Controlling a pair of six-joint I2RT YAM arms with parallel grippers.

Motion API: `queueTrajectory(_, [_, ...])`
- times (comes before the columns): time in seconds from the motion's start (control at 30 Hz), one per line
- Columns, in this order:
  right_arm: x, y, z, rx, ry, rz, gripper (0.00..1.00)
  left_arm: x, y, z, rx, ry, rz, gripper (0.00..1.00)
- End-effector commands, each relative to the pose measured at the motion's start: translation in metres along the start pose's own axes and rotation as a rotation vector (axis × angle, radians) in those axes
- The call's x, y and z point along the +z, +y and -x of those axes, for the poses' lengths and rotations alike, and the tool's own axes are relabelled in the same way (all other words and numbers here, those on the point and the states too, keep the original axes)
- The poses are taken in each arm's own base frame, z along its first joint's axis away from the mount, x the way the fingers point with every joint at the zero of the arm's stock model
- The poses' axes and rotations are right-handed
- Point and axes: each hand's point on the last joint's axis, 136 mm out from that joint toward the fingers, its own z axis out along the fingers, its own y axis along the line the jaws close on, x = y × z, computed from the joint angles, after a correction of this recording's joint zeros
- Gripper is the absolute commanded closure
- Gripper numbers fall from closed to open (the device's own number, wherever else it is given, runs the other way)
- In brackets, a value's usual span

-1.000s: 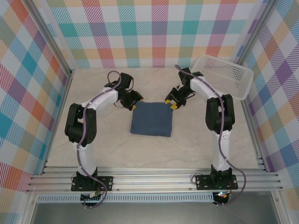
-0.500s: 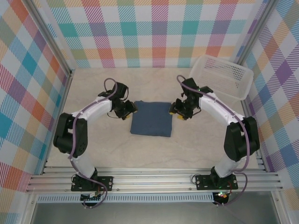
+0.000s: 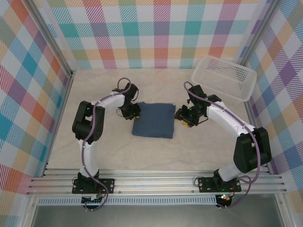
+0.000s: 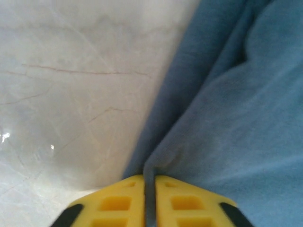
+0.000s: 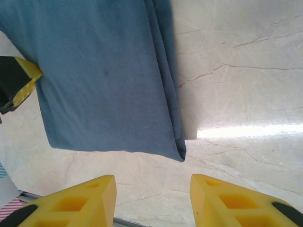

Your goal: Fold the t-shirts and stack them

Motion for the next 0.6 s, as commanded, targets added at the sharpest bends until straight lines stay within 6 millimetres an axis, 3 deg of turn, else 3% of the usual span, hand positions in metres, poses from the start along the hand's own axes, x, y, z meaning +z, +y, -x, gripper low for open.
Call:
queueTrajectory(0.0, [-0.003,-0.002,-0.007,0.018,0.013,0.020,0.55,0.000,0.020,0.015,-0.026,-0.053,0.163,0.97])
queueTrajectory(0.13, [-0.005,-0.008,-0.015,0.012,0.020,0.015,0.56,-0.016,0.033,0.052,-0.029,-0.120,0.295,1.00])
queueTrajectory(0.2, [-0.005,-0.012,-0.019,0.013,0.021,0.013,0.56,-0.029,0.048,0.076,-0.022,-0.159,0.382,1.00])
queueTrajectory(0.57, [-0.010,-0.037,-0.044,0.058,0.024,0.023,0.55,-0.091,0.168,0.210,-0.230,-0.384,0.554,1.00])
